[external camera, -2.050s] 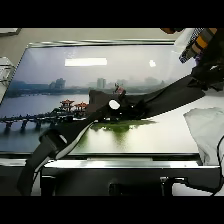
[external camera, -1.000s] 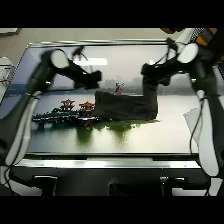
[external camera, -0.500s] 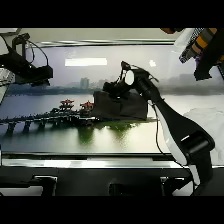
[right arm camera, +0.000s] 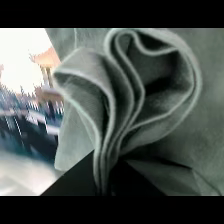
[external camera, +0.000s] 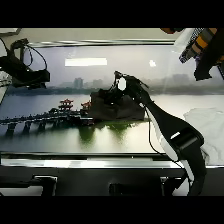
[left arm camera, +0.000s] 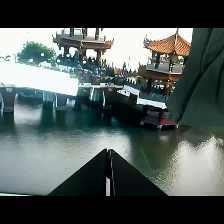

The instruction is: Fold the clothes and pants, and hang the long-sleeved shirts on hangers.

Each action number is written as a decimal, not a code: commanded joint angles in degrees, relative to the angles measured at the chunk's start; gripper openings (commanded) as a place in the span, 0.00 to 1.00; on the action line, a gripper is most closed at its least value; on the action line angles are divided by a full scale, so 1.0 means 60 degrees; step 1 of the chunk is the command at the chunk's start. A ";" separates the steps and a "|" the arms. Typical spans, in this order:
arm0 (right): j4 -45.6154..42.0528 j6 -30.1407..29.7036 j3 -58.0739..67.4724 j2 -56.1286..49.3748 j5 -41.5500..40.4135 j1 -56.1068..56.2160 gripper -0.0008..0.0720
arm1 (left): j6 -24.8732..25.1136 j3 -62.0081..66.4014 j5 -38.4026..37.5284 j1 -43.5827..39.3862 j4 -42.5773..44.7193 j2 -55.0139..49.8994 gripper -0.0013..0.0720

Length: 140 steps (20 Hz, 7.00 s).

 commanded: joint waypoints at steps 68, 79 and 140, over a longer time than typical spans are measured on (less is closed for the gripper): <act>-0.2069 0.1960 0.1668 0.2973 0.2240 -1.1253 0.06 | 0.0015 -0.0015 -0.0175 0.0000 0.0015 -0.0036 0.05; -0.4951 0.2189 0.1603 0.3435 0.6732 -1.1519 0.06 | 0.0197 -0.0015 -0.0175 0.0000 0.0018 -0.0036 0.05; -0.3738 -0.2907 -0.4317 0.6109 0.0951 -0.1796 0.07 | 0.1224 -0.6244 0.1985 -0.1144 -0.0670 0.3993 0.05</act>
